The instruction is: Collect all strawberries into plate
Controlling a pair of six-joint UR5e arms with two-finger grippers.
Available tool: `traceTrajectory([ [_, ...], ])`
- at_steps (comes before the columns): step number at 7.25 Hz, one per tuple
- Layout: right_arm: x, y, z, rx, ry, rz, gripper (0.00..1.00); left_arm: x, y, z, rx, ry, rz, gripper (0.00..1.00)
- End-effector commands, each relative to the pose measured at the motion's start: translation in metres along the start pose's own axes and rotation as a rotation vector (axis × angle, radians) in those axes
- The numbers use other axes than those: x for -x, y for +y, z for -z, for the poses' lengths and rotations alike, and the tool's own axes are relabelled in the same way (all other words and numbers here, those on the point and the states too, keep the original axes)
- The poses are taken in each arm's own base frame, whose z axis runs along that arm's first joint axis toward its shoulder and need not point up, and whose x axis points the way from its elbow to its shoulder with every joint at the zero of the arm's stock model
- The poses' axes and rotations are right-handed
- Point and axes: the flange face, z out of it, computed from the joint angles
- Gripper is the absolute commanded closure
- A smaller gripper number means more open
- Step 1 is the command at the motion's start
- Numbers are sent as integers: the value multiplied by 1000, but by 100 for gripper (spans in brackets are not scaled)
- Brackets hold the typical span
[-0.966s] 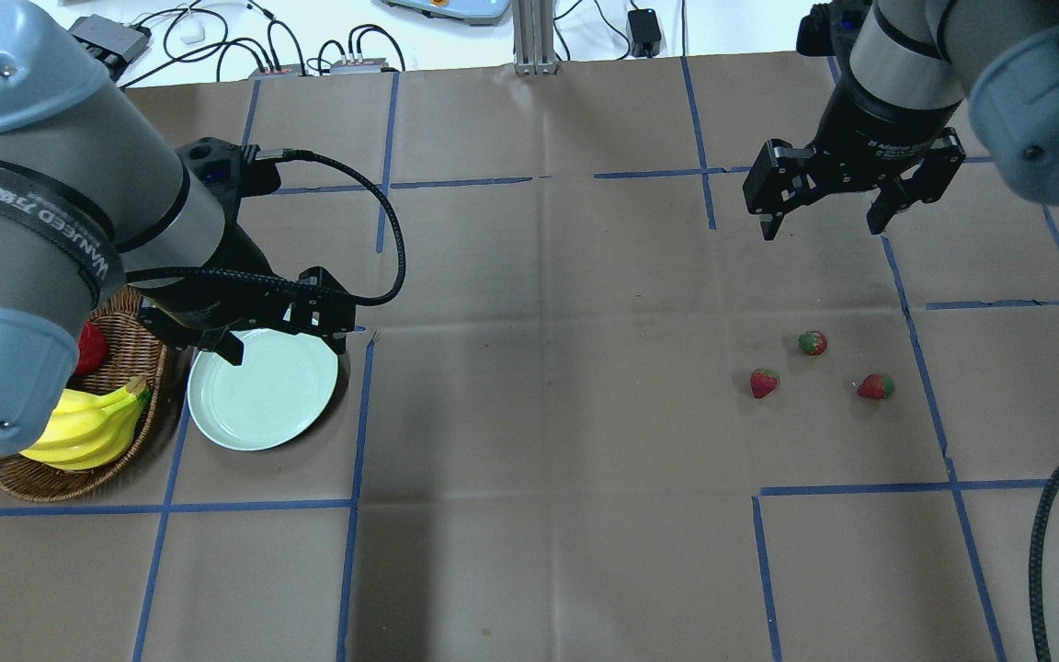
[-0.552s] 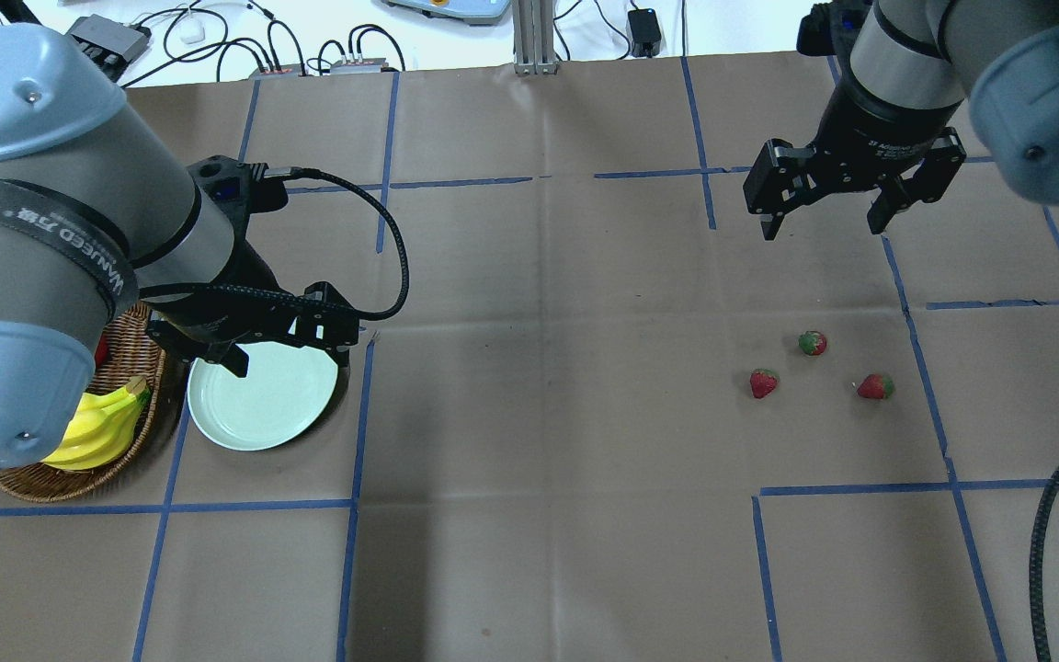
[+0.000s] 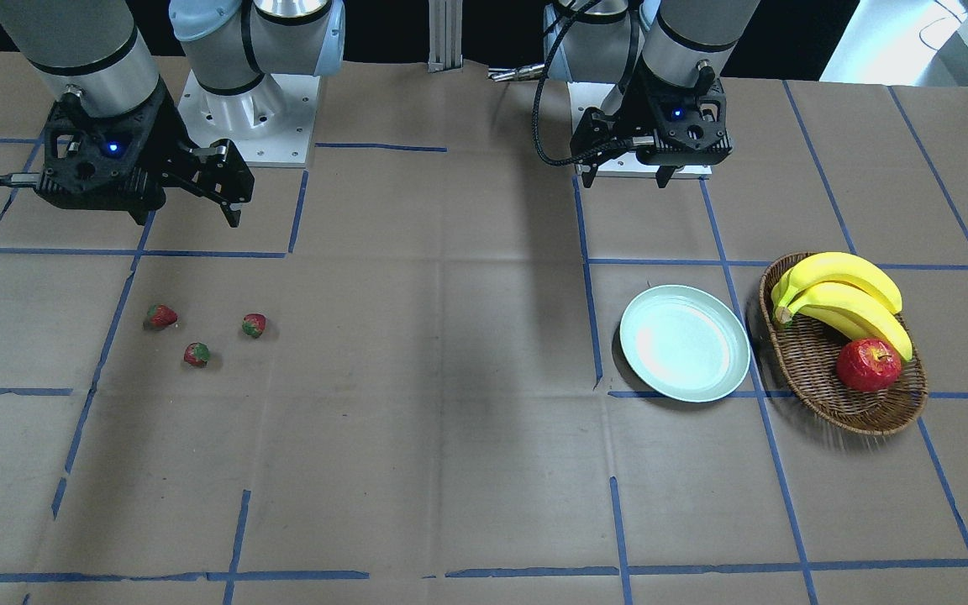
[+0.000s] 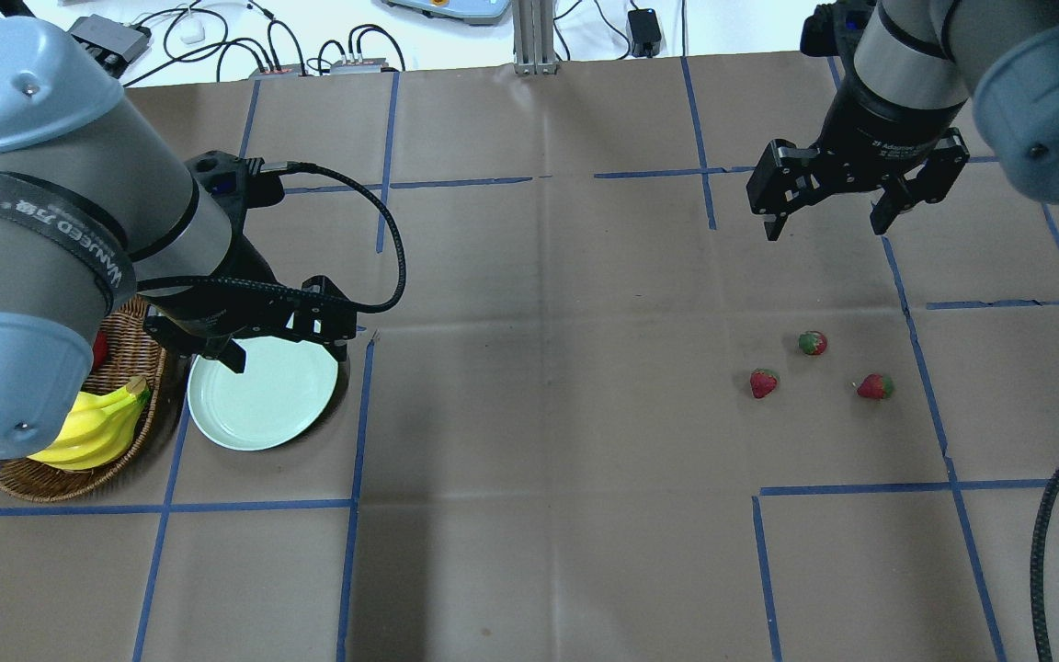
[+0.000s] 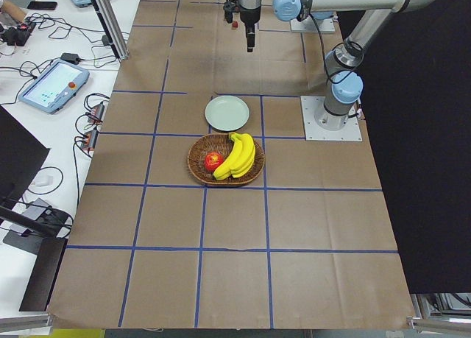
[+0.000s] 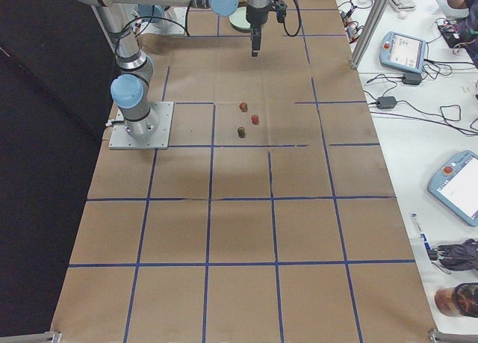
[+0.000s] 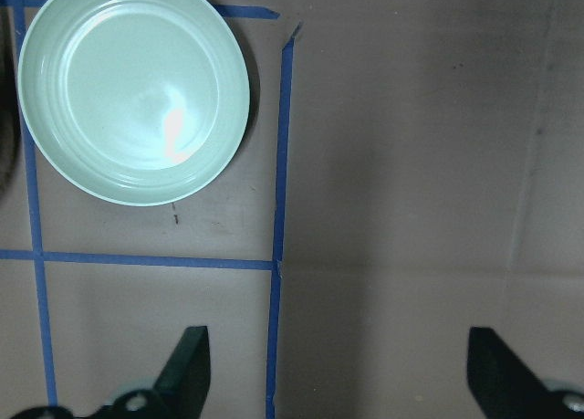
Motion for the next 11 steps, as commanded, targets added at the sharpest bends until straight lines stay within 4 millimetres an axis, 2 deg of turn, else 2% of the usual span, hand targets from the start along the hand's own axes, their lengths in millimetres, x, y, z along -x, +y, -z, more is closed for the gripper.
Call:
traceTrajectory([
  [1, -18, 5, -23, 44, -3, -29, 0, 9, -15, 2, 11, -21, 21, 0],
  [2, -17, 17, -31, 24, -4, -33, 0, 10, -16, 1, 14, -21, 22, 0],
  [4, -17, 26, -83, -71, 8, -38, 0, 9, -17, 0, 16, -17, 22, 0],
  [5, -15, 32, -114, -79, 0, -31, 0, 9, -17, 0, 16, -20, 22, 0],
  [7, -12, 60, -180, -83, 0, -31, 0, 10, -16, 2, 13, -21, 24, 0],
  [8, -12, 65, -207, -101, 8, -34, 0, 10, -16, 2, 11, -21, 22, 0],
  [10, -12, 47, -257, -69, 10, -39, 0, 9, -17, 0, 16, -17, 24, 0],
  [11, -13, 43, -274, -51, 9, -47, 0, 9, -16, 2, 12, -18, 24, 0],
])
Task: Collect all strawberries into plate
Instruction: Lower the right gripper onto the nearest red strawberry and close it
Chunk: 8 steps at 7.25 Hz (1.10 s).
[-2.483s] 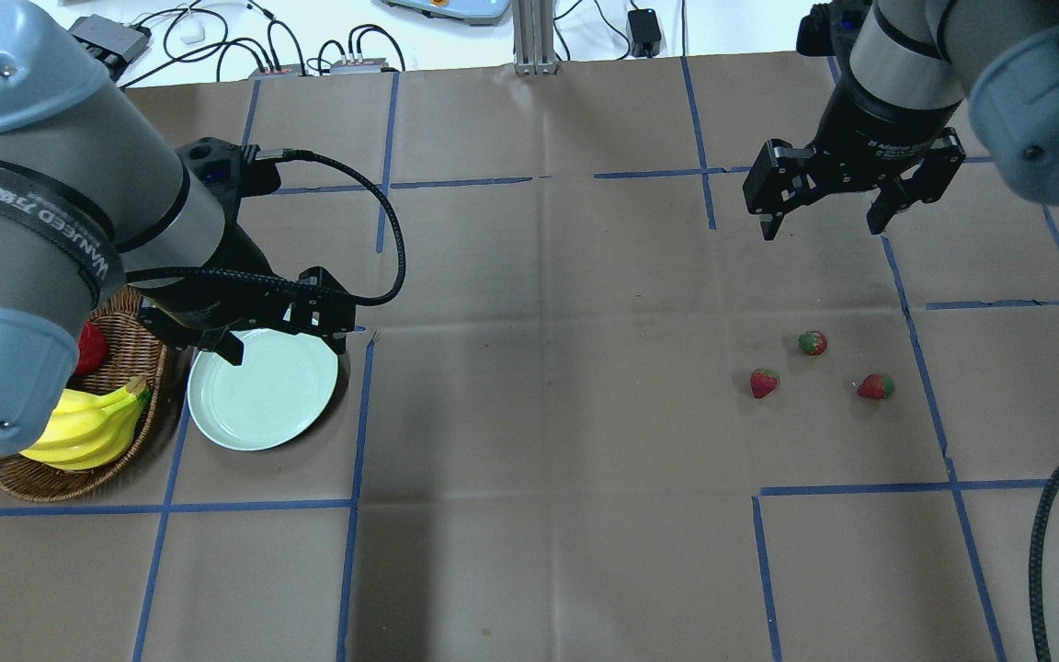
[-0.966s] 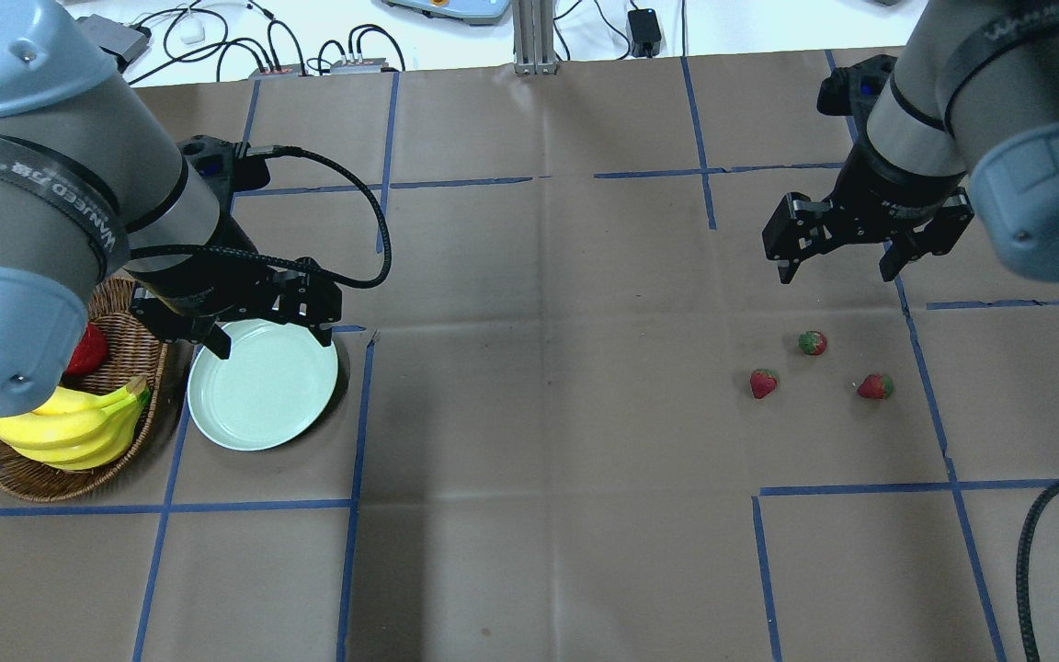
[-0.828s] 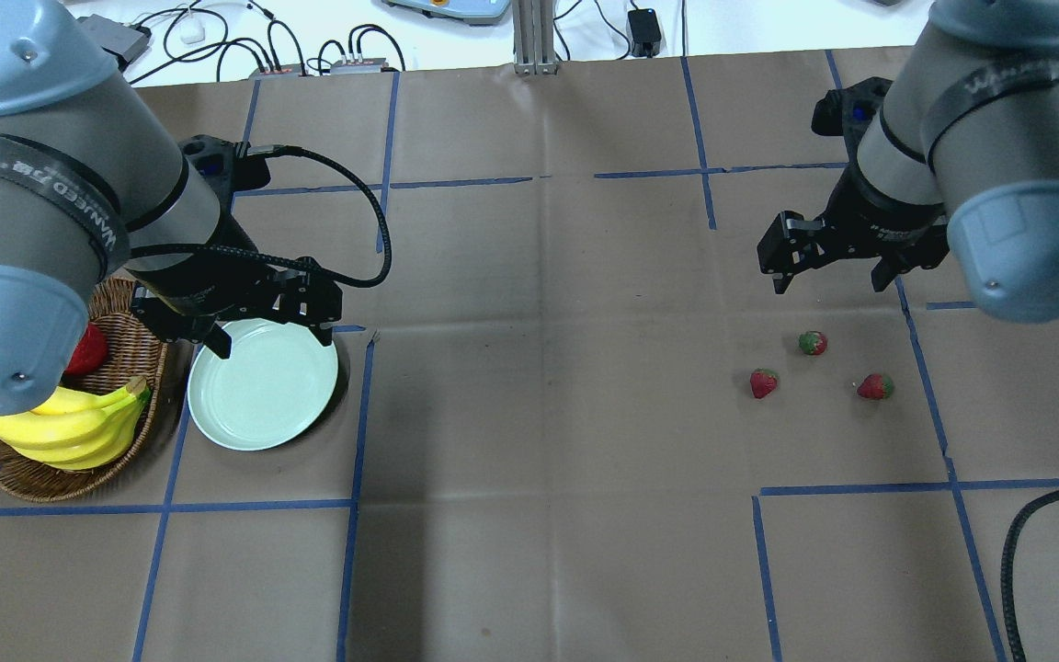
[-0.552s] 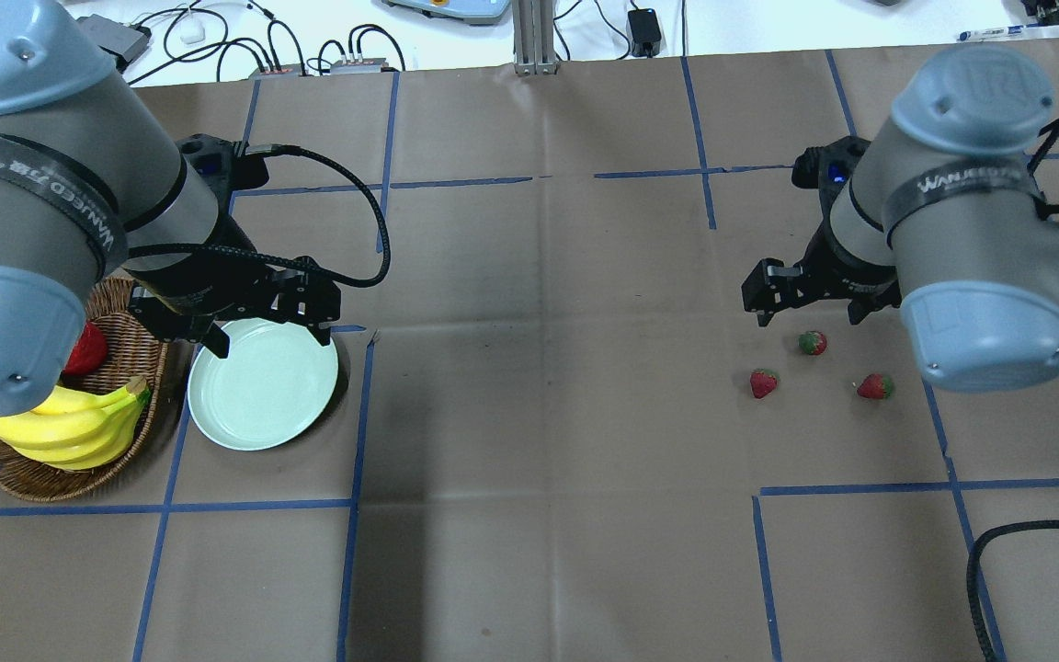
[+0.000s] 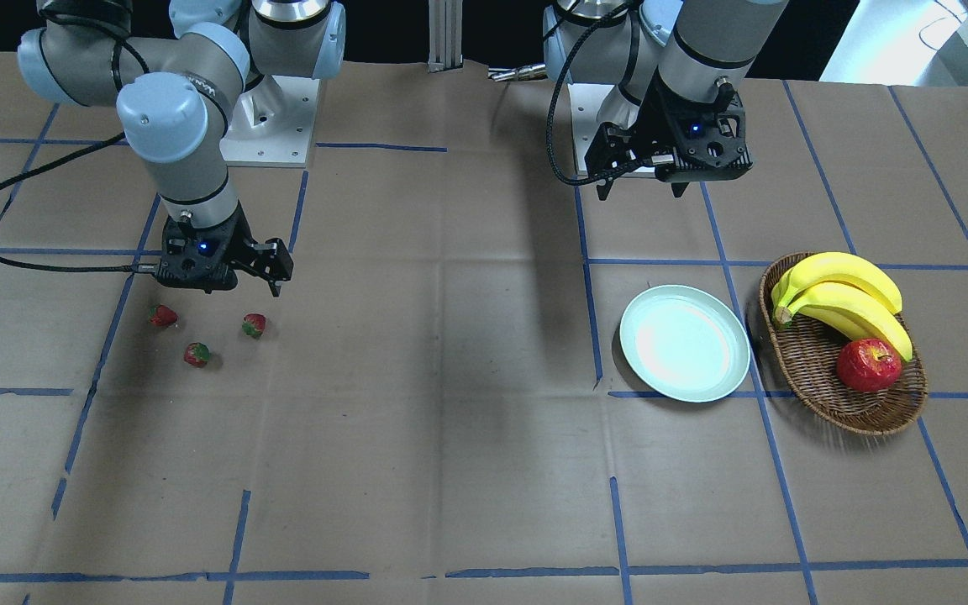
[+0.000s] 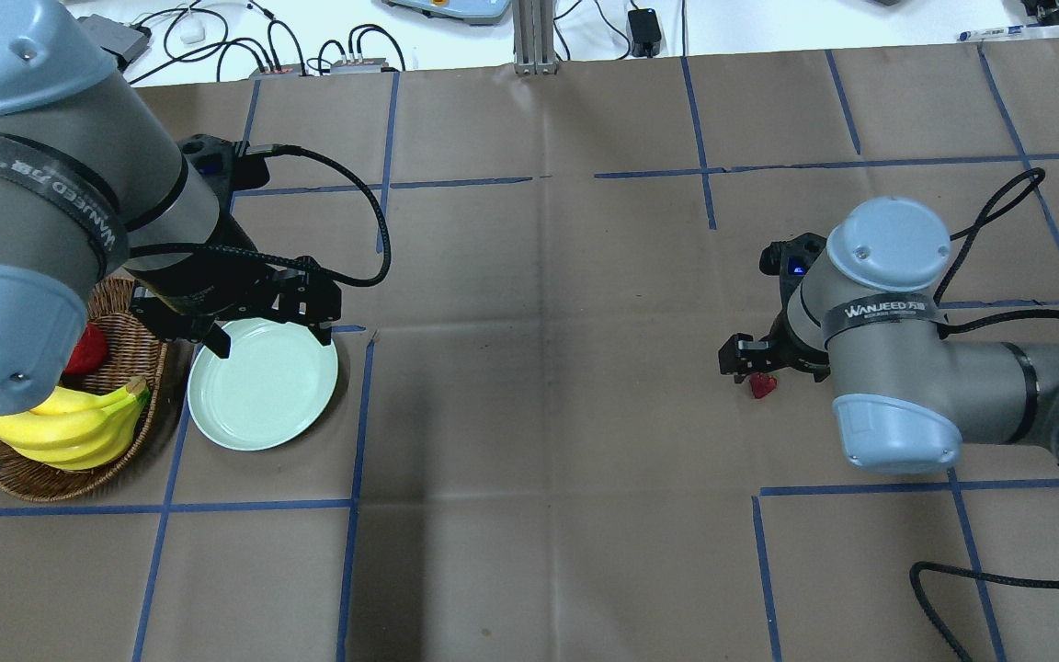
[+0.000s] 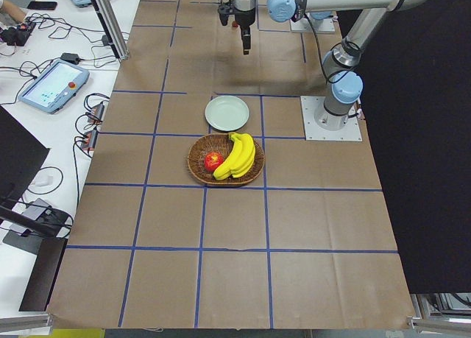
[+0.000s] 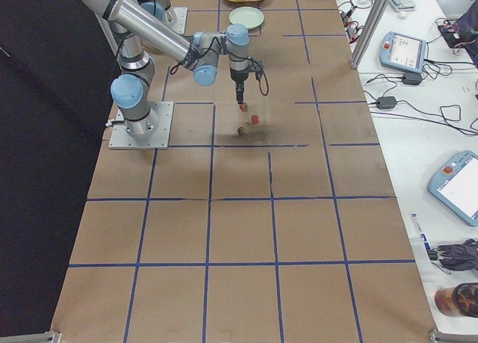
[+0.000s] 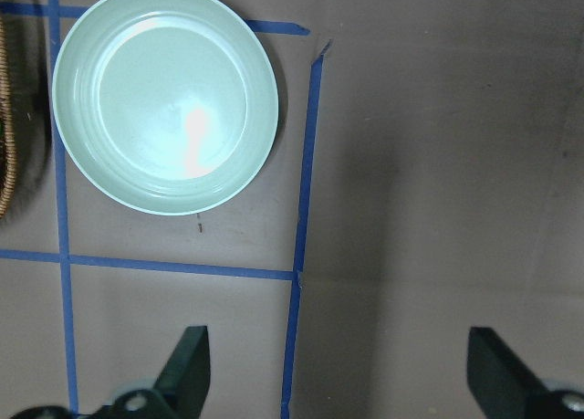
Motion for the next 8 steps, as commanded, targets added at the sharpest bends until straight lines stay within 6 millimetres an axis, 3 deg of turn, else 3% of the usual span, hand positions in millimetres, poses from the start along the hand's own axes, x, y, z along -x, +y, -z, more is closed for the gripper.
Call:
traceTrajectory([
  [1, 0, -7, -35, 21, 1, -7, 0, 0, 0, -1, 3, 1, 0, 0],
  [3, 0, -8, -41, 30, 2, -11, 6, 0, -1, -2, 5, 2, 0, 0],
  [5, -1, -9, -42, 30, 2, -13, 40, 0, -2, -5, 9, 0, 0, 0],
  [8, -1, -12, -38, 19, -1, -16, 75, 0, -2, -6, 11, 1, 0, 0],
])
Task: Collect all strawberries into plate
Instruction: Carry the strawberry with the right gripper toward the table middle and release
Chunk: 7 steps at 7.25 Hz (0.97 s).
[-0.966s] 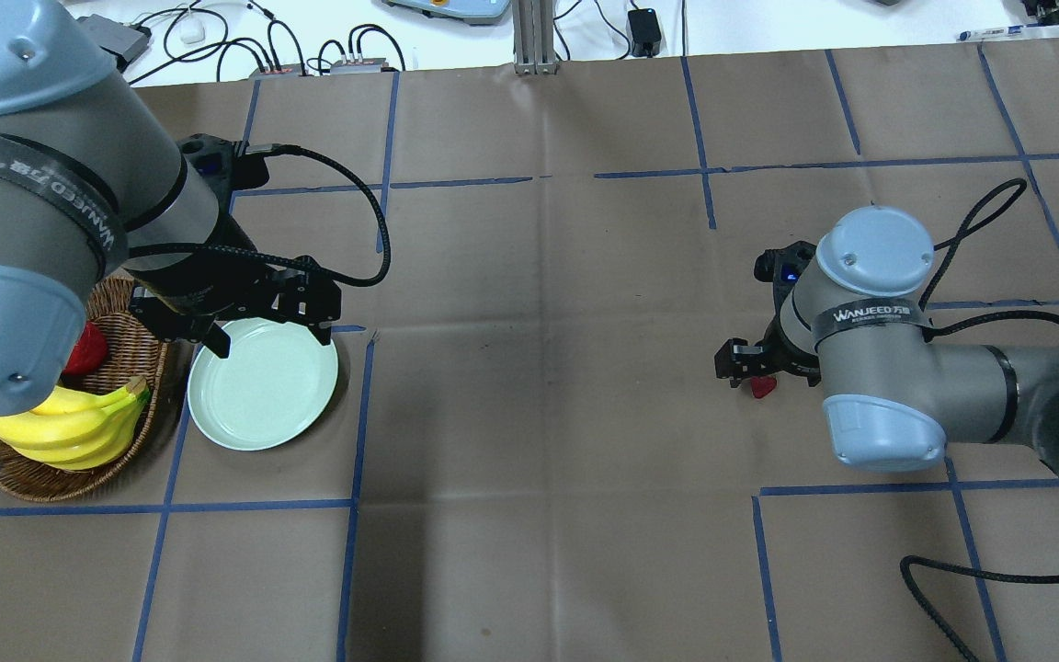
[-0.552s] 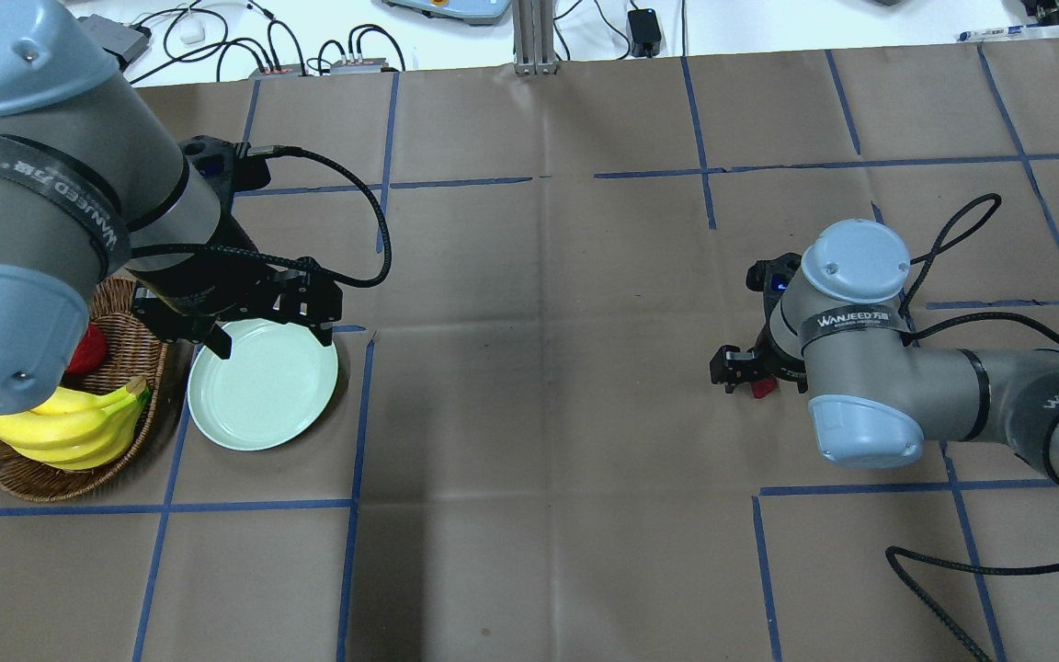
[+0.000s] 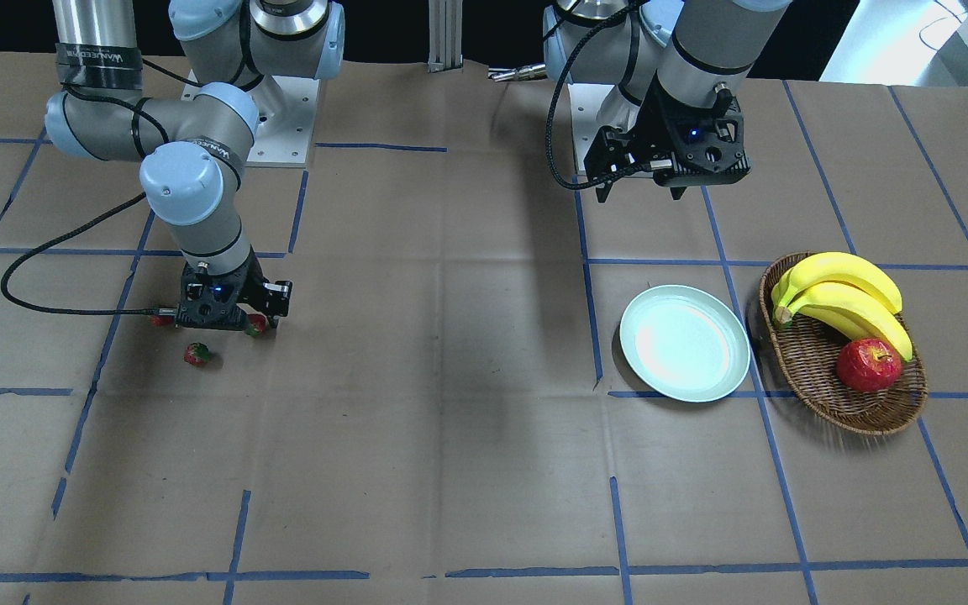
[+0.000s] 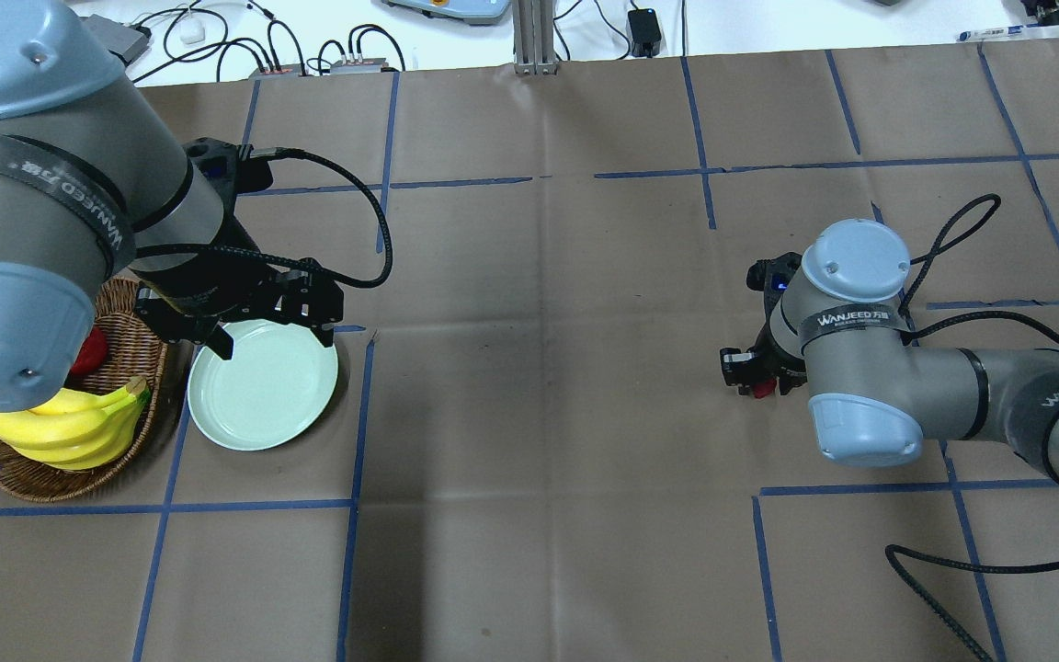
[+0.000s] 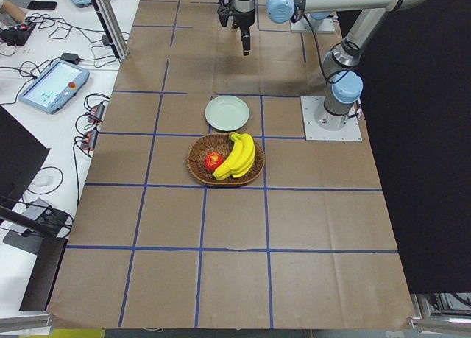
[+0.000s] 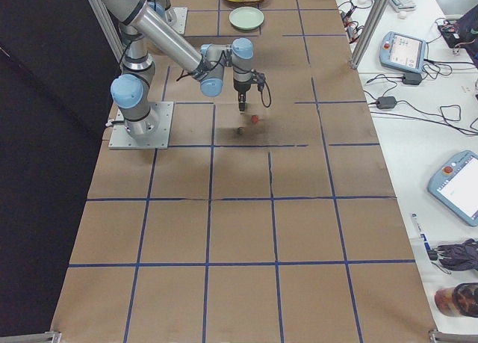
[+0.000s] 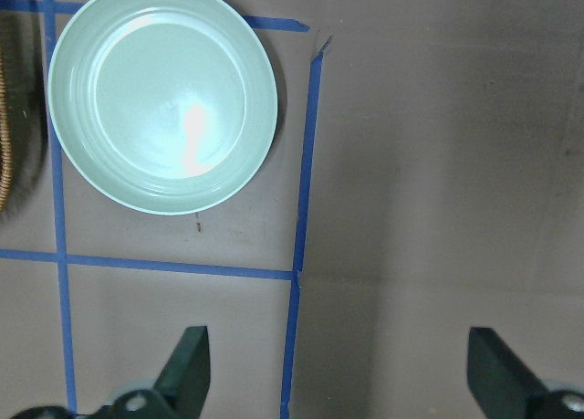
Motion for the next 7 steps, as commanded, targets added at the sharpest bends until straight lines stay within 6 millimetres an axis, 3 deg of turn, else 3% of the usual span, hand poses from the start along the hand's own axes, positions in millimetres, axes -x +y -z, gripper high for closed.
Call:
traceTrajectory([
  [1, -2, -9, 11, -29, 6, -2, 79, 0, 0, -1, 3, 3, 0, 0],
  [4, -4, -28, 33, -53, 8, -5, 84, 0, 1, -6, 12, 1, 0, 0],
  [5, -4, -39, 50, -47, 8, -4, 85, -1, 1, -8, 16, 6, 0, 0],
  [7, 10, -85, 114, -17, -14, -47, 89, 0, -1, -9, 17, 0, 0, 0],
])
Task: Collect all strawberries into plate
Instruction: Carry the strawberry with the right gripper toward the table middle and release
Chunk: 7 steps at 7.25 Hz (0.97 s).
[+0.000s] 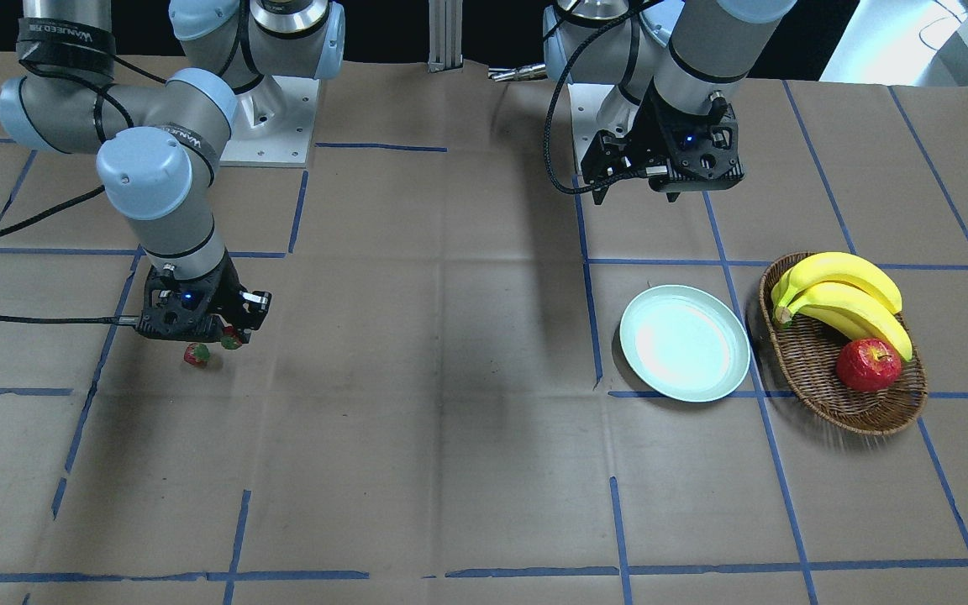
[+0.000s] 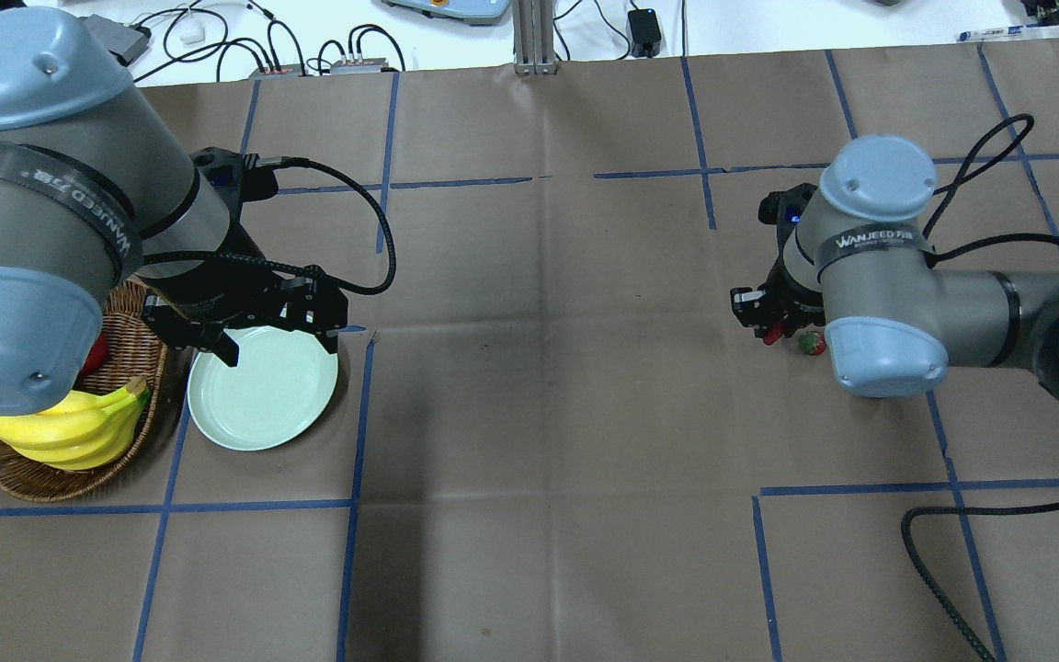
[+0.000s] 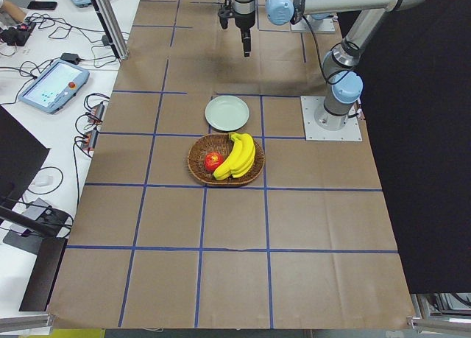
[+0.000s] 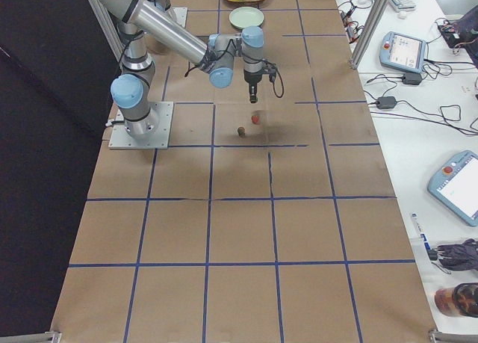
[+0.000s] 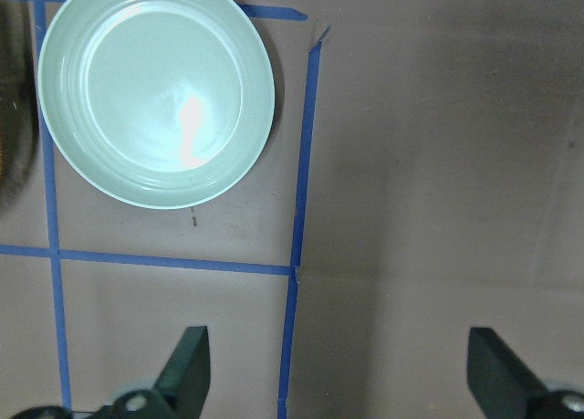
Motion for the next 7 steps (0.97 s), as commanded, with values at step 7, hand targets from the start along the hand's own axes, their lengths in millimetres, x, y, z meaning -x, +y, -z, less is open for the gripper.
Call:
traceTrajectory([
  [7, 282, -41, -57, 63, -70, -96, 89, 0, -3, -3, 6, -5, 0, 0],
])
